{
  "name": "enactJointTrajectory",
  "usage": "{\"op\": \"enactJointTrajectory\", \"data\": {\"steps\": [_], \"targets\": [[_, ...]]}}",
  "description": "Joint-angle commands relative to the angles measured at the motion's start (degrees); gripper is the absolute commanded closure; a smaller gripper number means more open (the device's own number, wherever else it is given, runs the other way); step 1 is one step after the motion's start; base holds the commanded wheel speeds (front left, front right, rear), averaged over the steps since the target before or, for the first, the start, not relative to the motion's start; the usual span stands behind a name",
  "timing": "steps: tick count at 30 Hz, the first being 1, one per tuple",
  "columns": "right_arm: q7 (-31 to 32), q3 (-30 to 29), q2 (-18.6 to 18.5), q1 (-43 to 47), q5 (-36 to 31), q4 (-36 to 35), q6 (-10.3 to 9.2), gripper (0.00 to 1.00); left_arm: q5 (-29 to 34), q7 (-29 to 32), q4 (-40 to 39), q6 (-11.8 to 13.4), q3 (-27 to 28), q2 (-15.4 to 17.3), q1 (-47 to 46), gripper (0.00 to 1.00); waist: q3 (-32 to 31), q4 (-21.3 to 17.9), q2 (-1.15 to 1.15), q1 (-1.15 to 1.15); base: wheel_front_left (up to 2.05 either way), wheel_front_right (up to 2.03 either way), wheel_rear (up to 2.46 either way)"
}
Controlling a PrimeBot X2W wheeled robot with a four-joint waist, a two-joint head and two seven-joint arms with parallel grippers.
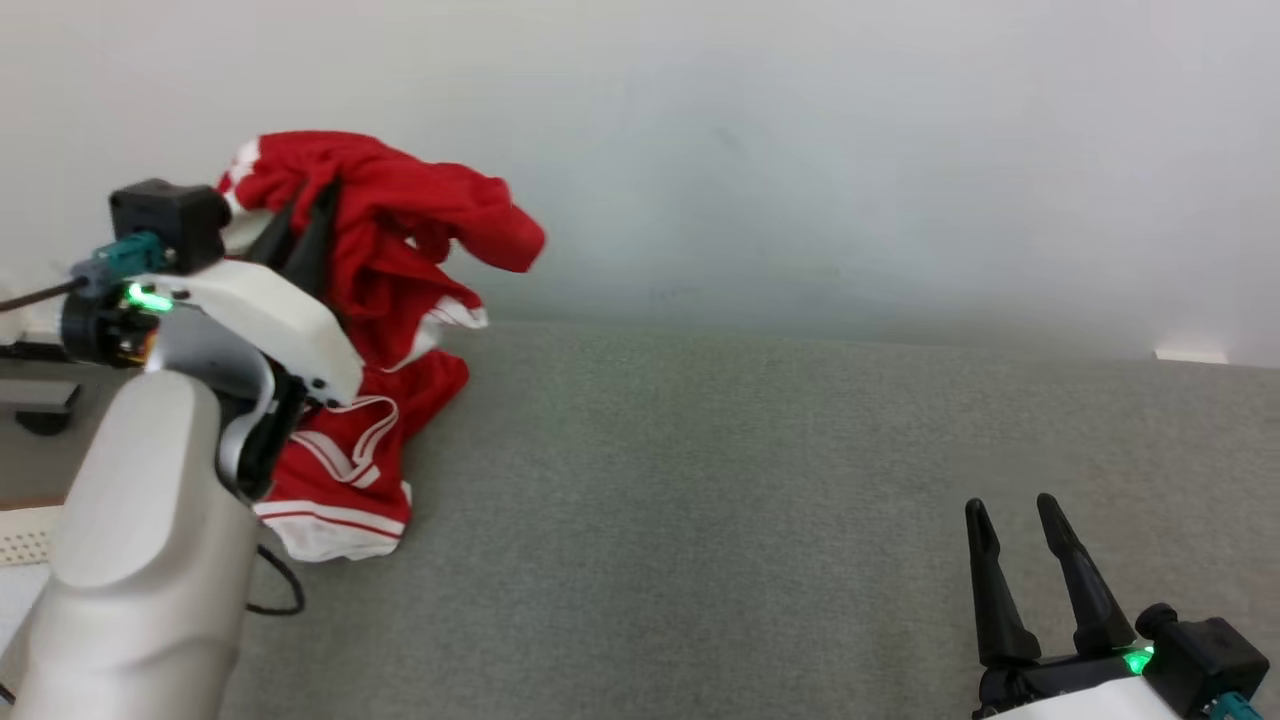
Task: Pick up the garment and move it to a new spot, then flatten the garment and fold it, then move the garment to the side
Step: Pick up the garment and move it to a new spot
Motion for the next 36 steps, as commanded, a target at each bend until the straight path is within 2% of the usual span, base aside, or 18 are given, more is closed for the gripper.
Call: {"op": "enactJointTrajectory", "data": {"steps": [1, 7, 13, 18, 26, 27, 28, 29, 30, 36], "targets": [[0.1, -0.1, -0.2, 0.2, -0.7, -0.4, -0.12, 0.0, -1.0, 0.7, -2.4, -0.2, -0.2, -0.3, 1.8, 1.0, -0.2, -2.6, 0.0, 0.01, 0.0, 0.0, 0.0], [0.1, -1.2, -0.2, 0.1, -1.6, -1.5, -0.12, 0.0, -4.3, 3.2, -16.6, 0.2, -2.2, -3.7, 9.9, 1.0, 0.8, -9.5, 0.0, 0.01, 0.0, 0.0, 0.0], [0.1, -1.6, -0.3, -1.1, -2.9, -3.6, -0.12, 0.0, -4.9, 2.1, -20.6, 1.9, -5.2, -7.8, 18.3, 1.0, 2.9, -16.0, 0.0, 0.01, 0.0, 0.0, 0.0], [0.1, -1.7, -0.2, -2.0, -3.3, -4.6, -0.12, 0.0, -3.0, -2.1, -15.5, 2.1, -8.8, -10.1, 22.3, 1.0, 4.8, -20.1, 0.0, 0.01, 0.0, 0.0, 0.0], [0.1, -0.4, -0.2, -2.7, -3.0, -3.9, -0.12, 0.0, -0.7, -9.4, 2.5, 1.7, -14.7, -12.6, 21.8, 1.0, 6.1, -22.9, 0.0, 0.01, 0.0, 0.0, 0.0], [0.1, -0.4, -0.3, -2.7, -3.0, -3.8, -0.12, 0.0, -0.4, -10.2, 4.5, 1.7, -15.3, -12.8, 21.3, 0.88, 6.1, -23.0, 0.0, 0.01, 0.0, 0.0, 0.0], [0.1, -0.3, -0.2, -2.7, -3.1, -3.6, -0.12, 0.0, -0.7, -10.8, 6.3, 1.7, -15.6, -13.0, 21.0, 0.6, 6.0, -22.8, 0.0, 0.01, 0.0, 0.0, 0.0], [0.1, -0.2, -0.2, -2.6, -3.1, -3.5, -0.12, 0.0, -1.1, -11.2, 7.9, 1.6, -16.0, -13.2, 20.6, 0.08, 5.9, -22.7, 0.0, 0.01, 0.0, 0.0, 0.0], [0.1, -0.1, -0.2, -2.6, -3.3, -3.3, -0.12, 0.0, -1.2, -11.8, 9.1, 1.6, -16.5, -13.3, 19.9, 0.0, 5.9, -22.4, 0.0, 0.01, 0.0, 0.0, 0.0], [0.1, -0.3, -0.2, -2.0, -3.4, -3.0, -0.12, 0.0, -2.7, -14.9, 10.3, 1.3, -17.8, -13.6, 17.1, 0.0, 4.9, -19.2, 0.0, 0.01, 0.0, 0.0, 0.0]]}}
